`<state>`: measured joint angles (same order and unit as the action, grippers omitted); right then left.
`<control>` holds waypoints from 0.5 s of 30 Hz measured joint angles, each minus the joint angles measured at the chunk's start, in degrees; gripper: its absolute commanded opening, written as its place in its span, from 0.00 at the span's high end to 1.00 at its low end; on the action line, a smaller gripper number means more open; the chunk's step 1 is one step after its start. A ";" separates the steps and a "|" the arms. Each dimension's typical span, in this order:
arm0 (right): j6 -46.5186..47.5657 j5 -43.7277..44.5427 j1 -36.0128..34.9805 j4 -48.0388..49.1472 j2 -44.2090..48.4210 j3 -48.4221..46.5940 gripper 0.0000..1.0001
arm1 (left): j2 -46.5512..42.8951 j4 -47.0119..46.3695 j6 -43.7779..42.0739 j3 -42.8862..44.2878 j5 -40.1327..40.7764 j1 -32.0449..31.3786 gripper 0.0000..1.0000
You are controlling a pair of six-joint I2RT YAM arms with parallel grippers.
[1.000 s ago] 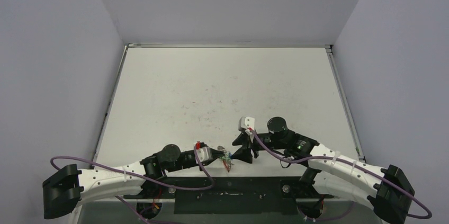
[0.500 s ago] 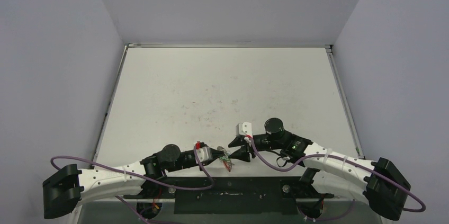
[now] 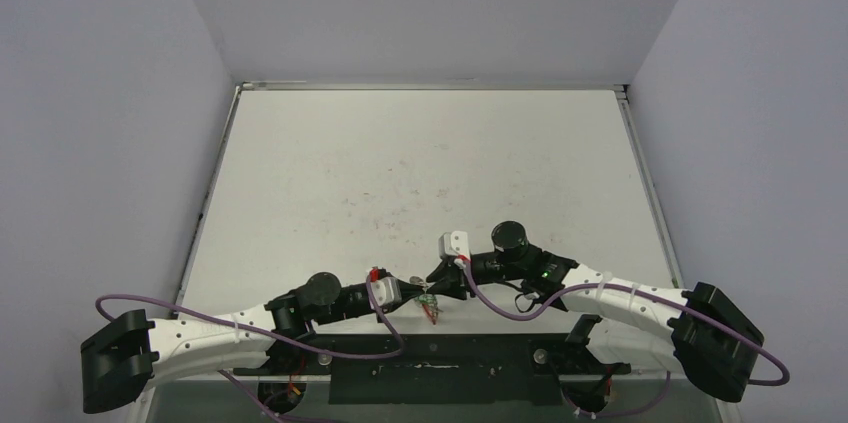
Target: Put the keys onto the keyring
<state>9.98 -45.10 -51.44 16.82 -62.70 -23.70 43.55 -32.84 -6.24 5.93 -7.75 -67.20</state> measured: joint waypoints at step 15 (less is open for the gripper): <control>-0.15 -0.68 -0.02 0.79 0.42 0.72 1.00 | -1.03 0.52 0.07 -0.20 0.31 0.02 0.99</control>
<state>9.82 -45.78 -51.46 17.61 -62.28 -22.98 42.52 -32.32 -6.17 5.74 -7.44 -67.18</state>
